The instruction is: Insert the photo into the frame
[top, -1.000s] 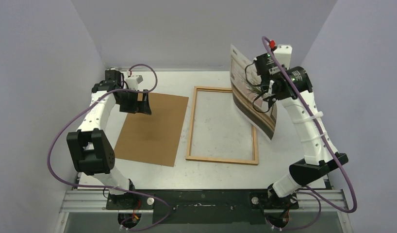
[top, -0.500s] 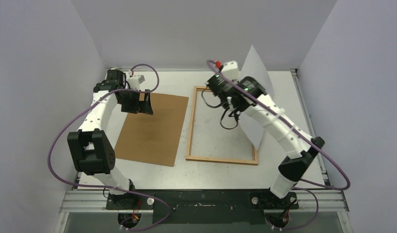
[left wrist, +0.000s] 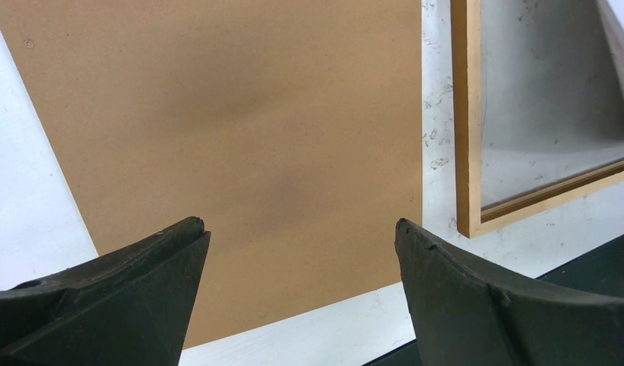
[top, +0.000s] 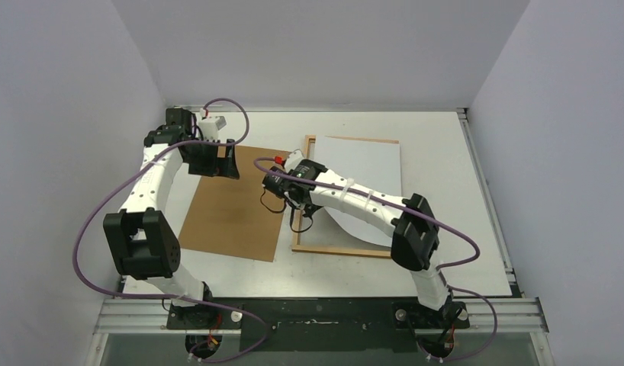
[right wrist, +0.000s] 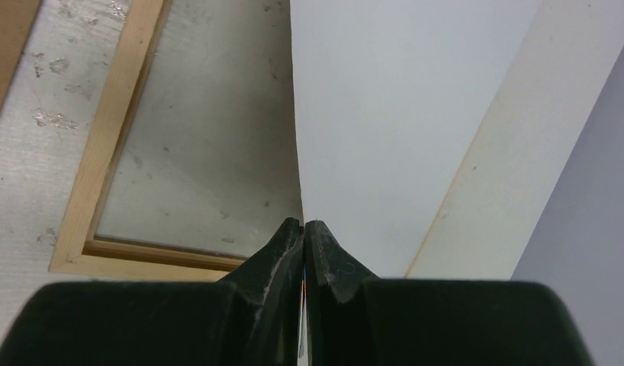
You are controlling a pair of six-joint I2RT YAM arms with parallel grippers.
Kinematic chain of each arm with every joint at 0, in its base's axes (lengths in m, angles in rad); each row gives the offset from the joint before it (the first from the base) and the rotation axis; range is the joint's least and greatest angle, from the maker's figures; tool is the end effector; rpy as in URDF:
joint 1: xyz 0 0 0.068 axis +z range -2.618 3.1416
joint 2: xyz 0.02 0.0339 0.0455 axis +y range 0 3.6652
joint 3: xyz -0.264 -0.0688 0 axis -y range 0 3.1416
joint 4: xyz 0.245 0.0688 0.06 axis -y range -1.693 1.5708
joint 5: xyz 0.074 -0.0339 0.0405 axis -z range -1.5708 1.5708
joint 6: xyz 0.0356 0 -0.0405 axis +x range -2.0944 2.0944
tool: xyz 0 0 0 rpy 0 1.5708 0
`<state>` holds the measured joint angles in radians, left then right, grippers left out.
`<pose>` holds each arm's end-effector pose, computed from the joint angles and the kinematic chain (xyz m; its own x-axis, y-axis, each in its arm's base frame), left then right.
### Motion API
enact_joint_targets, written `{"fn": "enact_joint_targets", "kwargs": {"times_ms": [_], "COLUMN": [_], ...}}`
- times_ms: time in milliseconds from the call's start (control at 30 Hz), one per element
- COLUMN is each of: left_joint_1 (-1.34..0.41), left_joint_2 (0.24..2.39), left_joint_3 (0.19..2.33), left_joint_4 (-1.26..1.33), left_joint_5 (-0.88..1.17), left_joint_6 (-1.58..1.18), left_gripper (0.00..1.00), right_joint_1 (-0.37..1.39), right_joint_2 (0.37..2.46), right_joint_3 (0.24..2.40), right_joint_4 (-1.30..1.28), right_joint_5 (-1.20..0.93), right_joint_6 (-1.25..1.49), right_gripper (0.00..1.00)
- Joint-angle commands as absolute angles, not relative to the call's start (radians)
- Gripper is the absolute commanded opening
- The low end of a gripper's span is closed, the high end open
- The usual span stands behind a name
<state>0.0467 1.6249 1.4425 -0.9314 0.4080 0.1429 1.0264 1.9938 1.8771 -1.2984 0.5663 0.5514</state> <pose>0.3335 0.0014 0.2959 -0.8685 0.0903 -0.4875 0.2584 0.9216 -0.2896 0.2208 0.3279 0.2825 -0.7914 -0.4536 -0.4098 -0.3102 0.8756 -0.3702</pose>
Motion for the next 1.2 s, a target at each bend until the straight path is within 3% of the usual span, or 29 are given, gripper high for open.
{"fn": "enact_joint_targets", "kwargs": {"times_ms": [0,1167], "left_joint_1": [0.049,0.061], "left_joint_2": [1.58,1.58], "left_joint_3": [1.438,1.412], "left_joint_4": [-0.919,-0.904], "left_joint_5": [0.409,0.41], "left_joint_6": [0.159,0.165], "left_gripper": [0.92,0.92], "right_joint_1": [1.061,1.104], "right_joint_2": [2.053,2.158], "right_joint_3": [1.934,1.921], "right_joint_4": [-1.241,-1.267], "right_joint_5": [0.573,0.622], "right_joint_6": [0.521,0.516], "right_gripper": [0.05,0.05]}}
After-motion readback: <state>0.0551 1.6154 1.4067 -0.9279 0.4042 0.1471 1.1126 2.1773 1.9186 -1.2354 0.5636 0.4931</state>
